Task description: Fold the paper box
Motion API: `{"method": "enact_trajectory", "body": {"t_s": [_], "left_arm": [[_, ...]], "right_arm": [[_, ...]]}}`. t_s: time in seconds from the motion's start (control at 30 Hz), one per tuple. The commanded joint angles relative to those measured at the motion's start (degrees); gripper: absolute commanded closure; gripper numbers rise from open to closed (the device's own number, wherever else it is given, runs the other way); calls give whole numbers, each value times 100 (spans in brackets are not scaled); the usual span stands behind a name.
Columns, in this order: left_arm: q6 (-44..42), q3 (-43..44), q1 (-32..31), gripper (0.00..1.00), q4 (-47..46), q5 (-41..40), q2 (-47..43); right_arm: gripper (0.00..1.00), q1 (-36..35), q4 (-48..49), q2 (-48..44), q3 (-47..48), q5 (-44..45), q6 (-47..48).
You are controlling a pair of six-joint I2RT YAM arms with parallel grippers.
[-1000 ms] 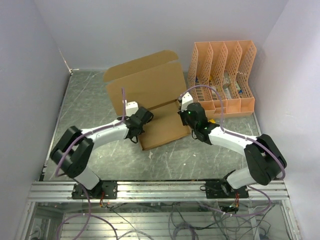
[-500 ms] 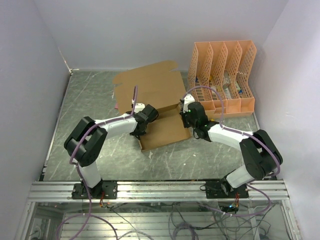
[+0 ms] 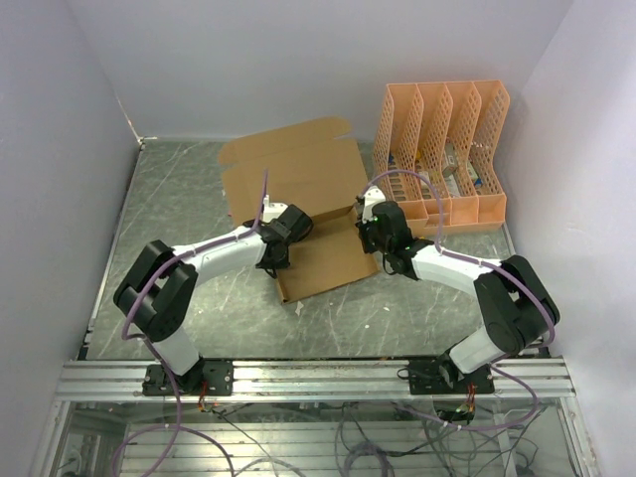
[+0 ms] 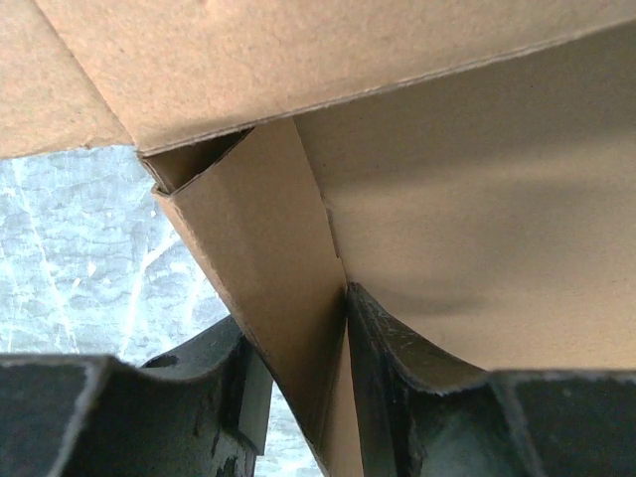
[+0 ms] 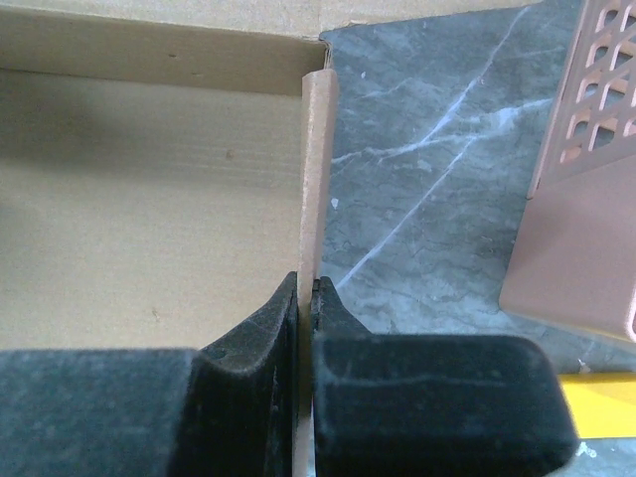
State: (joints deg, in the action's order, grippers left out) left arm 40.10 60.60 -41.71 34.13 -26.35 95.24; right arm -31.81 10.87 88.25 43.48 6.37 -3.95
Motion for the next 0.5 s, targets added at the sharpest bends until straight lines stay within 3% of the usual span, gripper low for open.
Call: {"method": "enact_trajectory", "body": {"t_s": [0.0,0.07,0.17,0.23,0.3,0.47], "left_arm": [[24,127,-45,57,-249,211,-144],[48,120,-43,57,-233,184,-146],[87,91,-46,67,-238,186,-192],[92,39,-47,76,-239,205,-224],[90,-14,-42,92,-225,198,-190],[-95,-197,-43,93,-358,301,263]], "right_arm": [[100,-62,196,50,167,-432,-1],[100,-62,196,52,169,-439,-1],[100,-68,188,49,169,-438,1],[100,-71,187,42,169,-447,8],[100,-71,187,35,174,-456,-1],[100,-88,170,38,178,-501,-25]]}}
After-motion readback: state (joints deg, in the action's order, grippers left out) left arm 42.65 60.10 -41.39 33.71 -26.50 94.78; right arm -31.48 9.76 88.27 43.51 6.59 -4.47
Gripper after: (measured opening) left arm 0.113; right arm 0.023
